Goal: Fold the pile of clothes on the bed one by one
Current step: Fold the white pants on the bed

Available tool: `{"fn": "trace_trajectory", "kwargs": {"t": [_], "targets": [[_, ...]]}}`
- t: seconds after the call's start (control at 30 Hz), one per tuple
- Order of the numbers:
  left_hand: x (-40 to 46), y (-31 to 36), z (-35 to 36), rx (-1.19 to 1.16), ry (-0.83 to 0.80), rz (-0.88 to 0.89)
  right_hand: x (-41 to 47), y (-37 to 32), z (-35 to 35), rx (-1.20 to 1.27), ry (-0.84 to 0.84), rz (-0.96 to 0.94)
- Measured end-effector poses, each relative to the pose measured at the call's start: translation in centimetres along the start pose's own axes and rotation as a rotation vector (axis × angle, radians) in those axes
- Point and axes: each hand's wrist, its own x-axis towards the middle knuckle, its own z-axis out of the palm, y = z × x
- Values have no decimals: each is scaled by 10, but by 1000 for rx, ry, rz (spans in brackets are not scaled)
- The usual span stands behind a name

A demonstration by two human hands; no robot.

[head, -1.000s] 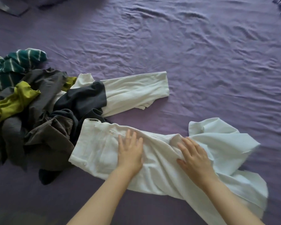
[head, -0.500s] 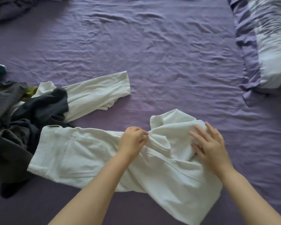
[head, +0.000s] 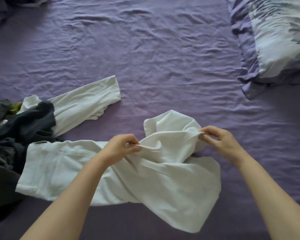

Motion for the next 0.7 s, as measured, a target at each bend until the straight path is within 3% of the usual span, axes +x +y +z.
{"fn": "trace_trajectory", "kwargs": {"t": [0.17, 0.37, 0.57, 0.7], "targets": [[-9, 1, -1, -188, 147, -90, -9, -23, -7, 34, -5, -26], [-2, 9, -12, -238, 351, -139, -16, -68, -50, -300, -146, 0], [33, 32, 1, 12, 427, -203, 13, -60, -41, -711, 226, -77], [22, 51, 29, 154, 387, 148, -6, -25, -16, -739, 226, -274]]}}
